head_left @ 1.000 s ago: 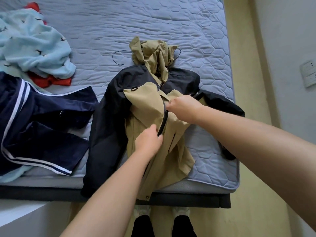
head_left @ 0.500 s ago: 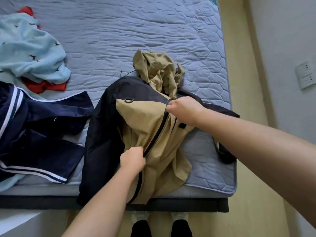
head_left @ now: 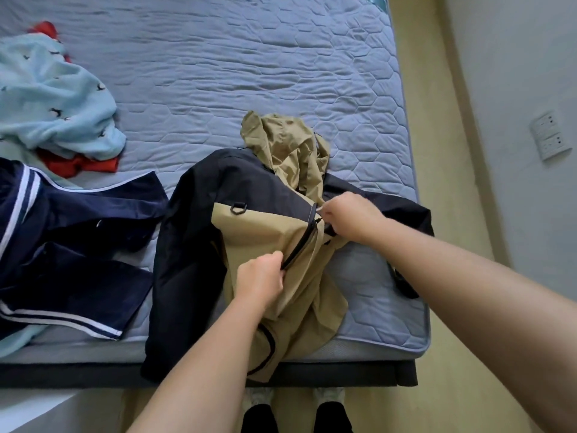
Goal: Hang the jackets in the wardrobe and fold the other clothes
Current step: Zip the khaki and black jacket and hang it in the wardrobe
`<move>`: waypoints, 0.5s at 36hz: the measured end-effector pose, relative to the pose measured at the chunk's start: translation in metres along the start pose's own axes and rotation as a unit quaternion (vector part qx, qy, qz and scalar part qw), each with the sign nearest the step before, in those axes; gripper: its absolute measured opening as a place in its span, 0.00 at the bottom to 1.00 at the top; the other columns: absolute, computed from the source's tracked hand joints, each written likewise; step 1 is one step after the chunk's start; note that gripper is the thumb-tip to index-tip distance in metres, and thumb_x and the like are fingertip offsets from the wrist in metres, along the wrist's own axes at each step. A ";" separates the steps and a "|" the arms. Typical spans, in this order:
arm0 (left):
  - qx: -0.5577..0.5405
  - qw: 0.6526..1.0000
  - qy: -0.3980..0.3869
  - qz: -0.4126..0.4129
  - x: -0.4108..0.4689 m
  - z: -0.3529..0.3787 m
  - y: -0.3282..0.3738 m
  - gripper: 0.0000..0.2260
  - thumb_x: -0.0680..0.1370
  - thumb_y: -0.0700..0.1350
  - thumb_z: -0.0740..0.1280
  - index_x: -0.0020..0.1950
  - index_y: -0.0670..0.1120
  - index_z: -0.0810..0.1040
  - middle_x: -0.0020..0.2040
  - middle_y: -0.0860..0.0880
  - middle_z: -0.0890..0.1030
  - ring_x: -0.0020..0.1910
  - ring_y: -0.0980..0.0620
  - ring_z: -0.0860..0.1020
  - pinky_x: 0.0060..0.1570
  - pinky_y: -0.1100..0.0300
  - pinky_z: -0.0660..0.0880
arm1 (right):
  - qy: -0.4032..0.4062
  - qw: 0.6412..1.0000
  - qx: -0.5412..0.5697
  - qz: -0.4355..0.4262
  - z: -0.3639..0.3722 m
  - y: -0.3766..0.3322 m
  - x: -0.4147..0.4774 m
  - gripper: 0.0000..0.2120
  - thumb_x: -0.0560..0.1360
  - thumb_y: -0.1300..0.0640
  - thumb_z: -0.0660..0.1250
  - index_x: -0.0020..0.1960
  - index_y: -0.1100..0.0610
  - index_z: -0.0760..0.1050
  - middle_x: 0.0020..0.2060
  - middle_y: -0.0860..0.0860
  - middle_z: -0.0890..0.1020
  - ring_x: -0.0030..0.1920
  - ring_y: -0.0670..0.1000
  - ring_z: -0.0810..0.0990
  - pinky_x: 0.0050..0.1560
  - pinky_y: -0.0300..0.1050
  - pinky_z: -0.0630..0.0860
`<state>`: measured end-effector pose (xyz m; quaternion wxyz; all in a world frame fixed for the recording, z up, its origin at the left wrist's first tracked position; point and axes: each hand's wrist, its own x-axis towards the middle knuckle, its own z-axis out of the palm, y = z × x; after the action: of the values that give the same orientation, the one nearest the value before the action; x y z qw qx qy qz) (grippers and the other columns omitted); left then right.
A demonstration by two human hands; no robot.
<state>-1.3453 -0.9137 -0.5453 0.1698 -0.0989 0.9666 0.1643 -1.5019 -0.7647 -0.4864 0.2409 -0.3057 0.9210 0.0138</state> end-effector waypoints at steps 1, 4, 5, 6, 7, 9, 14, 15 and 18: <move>0.002 1.000 -0.004 0.017 -0.003 0.002 0.001 0.06 0.78 0.50 0.61 0.45 0.49 0.66 0.48 0.49 0.80 0.47 0.43 0.79 0.39 0.56 0.67 | -0.029 0.992 0.109 0.060 0.006 0.000 0.003 0.10 0.76 0.60 0.58 0.43 0.61 0.77 0.42 0.56 0.81 0.46 0.58 0.80 0.40 0.46 0.75; 0.003 0.997 -0.003 0.076 -0.011 0.005 0.004 0.07 0.78 0.49 0.61 0.44 0.51 0.64 0.46 0.50 0.80 0.46 0.44 0.79 0.37 0.57 0.65 | -0.125 0.889 0.378 0.224 0.023 -0.011 0.010 0.15 0.77 0.50 0.58 0.42 0.60 0.75 0.35 0.56 0.77 0.31 0.56 0.76 0.30 0.42 0.73; 0.004 0.995 0.000 0.098 -0.014 0.007 0.005 0.06 0.78 0.49 0.62 0.44 0.51 0.66 0.46 0.50 0.80 0.44 0.46 0.79 0.36 0.58 0.65 | -0.138 0.866 0.411 0.251 0.028 -0.015 0.011 0.15 0.77 0.47 0.59 0.41 0.58 0.72 0.32 0.55 0.73 0.28 0.54 0.72 0.28 0.40 0.70; 0.008 0.993 0.000 0.121 -0.017 0.008 0.005 0.04 0.79 0.48 0.62 0.46 0.51 0.68 0.46 0.51 0.80 0.44 0.47 0.79 0.36 0.59 0.65 | -0.145 0.854 0.421 0.270 0.034 -0.019 0.012 0.14 0.76 0.47 0.60 0.39 0.56 0.70 0.31 0.55 0.70 0.27 0.53 0.69 0.28 0.39 0.68; 0.016 0.989 -0.003 0.144 -0.020 0.009 0.005 0.03 0.79 0.48 0.62 0.47 0.50 0.70 0.46 0.51 0.80 0.43 0.48 0.79 0.36 0.59 0.65 | -0.145 0.851 0.418 0.284 0.039 -0.022 0.013 0.13 0.75 0.48 0.62 0.38 0.57 0.69 0.30 0.55 0.70 0.26 0.53 0.69 0.29 0.39 0.68; 0.033 0.980 -0.018 0.196 -0.023 0.011 0.005 0.03 0.80 0.47 0.62 0.50 0.49 0.71 0.47 0.50 0.80 0.44 0.48 0.80 0.36 0.60 0.65 | -0.139 0.855 0.398 0.302 0.049 -0.026 0.015 0.11 0.74 0.52 0.63 0.40 0.59 0.71 0.33 0.57 0.74 0.30 0.55 0.74 0.33 0.41 0.72; 0.080 0.958 -0.067 0.268 -0.030 0.015 0.001 0.04 0.81 0.46 0.60 0.53 0.48 0.72 0.48 0.49 0.80 0.43 0.49 0.80 0.37 0.59 0.71 | -0.237 0.776 0.466 0.353 0.074 -0.032 0.015 0.05 0.75 0.56 0.64 0.44 0.59 0.71 0.33 0.54 0.72 0.30 0.51 0.69 0.35 0.42 0.71; 0.089 0.955 -0.074 0.272 -0.032 0.017 0.000 0.04 0.81 0.46 0.60 0.53 0.47 0.72 0.48 0.49 0.79 0.44 0.48 0.79 0.37 0.58 0.72 | -0.265 0.757 0.474 0.364 0.078 -0.032 0.012 0.06 0.75 0.57 0.62 0.41 0.57 0.70 0.31 0.52 0.70 0.28 0.49 0.66 0.34 0.41 0.69; 0.113 0.951 -0.089 0.275 -0.037 0.019 -0.005 0.05 0.81 0.47 0.59 0.54 0.46 0.71 0.49 0.47 0.79 0.45 0.46 0.79 0.37 0.55 0.69 | -0.322 0.714 0.494 0.377 0.090 -0.029 0.006 0.08 0.78 0.57 0.61 0.40 0.55 0.70 0.32 0.49 0.71 0.31 0.46 0.69 0.34 0.40 0.71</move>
<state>-1.3044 -0.9063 -0.5498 0.2132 0.2058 0.9496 0.1024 -1.4499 -0.7762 -0.5649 0.6142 0.2521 0.7025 -0.2561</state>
